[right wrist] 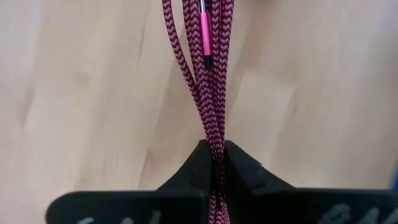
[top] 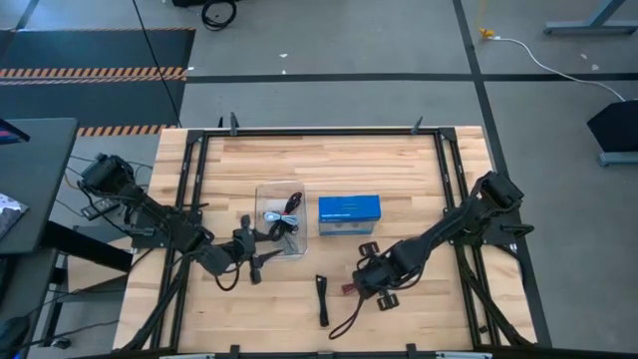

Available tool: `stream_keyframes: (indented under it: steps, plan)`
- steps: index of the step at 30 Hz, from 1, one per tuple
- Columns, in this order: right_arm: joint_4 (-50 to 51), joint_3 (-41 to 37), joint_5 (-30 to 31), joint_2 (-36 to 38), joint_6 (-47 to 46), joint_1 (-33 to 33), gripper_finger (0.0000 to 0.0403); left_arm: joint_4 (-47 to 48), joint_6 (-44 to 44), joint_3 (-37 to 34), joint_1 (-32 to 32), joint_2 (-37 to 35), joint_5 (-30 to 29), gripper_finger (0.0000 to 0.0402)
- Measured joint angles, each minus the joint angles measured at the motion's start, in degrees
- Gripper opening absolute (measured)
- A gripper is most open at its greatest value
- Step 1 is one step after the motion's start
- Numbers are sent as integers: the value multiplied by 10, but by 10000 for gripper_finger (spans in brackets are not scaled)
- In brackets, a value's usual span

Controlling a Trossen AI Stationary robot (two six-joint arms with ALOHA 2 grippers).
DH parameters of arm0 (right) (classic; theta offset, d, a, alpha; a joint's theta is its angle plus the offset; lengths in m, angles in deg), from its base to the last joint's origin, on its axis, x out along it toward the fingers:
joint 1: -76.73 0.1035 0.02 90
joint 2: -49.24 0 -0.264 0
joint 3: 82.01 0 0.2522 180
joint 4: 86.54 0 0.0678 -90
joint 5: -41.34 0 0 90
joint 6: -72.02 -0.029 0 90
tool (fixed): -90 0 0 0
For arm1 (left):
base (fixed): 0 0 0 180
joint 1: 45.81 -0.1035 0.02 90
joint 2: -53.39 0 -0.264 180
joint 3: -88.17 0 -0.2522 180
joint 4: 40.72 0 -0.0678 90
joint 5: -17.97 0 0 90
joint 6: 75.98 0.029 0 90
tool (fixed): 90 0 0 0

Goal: Pick and place USB-C Cables
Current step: Put the pink charger cable into the transparent bin

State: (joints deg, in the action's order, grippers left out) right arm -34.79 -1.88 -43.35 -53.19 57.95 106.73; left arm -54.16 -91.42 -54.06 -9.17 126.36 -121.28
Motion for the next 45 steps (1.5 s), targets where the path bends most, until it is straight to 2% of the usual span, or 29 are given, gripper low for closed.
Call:
stream_keyframes:
  steps: [6, 9, 12, 16, 20, 25, 30, 35, 38, 40, 45]
  plan:
    - [-3, 91, 91, 1, 90, -5, 20, -32, 25, 0, 0, 0, 30, 176]
    - [-35, 134, 150, 1, 142, -18, 20, -104, 97, 0, 0, 0, 62, 176]
    - [-82, 163, 175, 2, 194, -40, 20, -181, 184, 0, 0, 0, 91, 178]
    - [-141, 178, 188, 2, 232, -71, 20, -252, 268, 0, 0, 0, 108, 188]
    - [-181, 179, 189, 2, 255, -97, 20, -264, 308, 1, -1, 0, 109, 200]
    - [-191, 179, 188, 2, 247, -114, 20, -271, 313, 1, -1, 0, 89, 223]
    - [-194, 179, 186, 2, 243, -115, 20, -319, 341, 1, -7, 0, 58, 250]
    - [-221, 179, 181, 2, 244, -116, 20, -358, 323, 1, -39, 0, 106, 259]
    - [-233, 179, 153, 3, 241, -122, 20, -334, 313, 8, -53, 0, 115, 238]
    - [-236, 179, 135, 3, 234, -126, 28, -329, 323, 12, -54, 0, 115, 208]
    - [-238, 179, 128, 3, 190, -136, 75, -328, 342, 13, -52, 0, 119, 87]
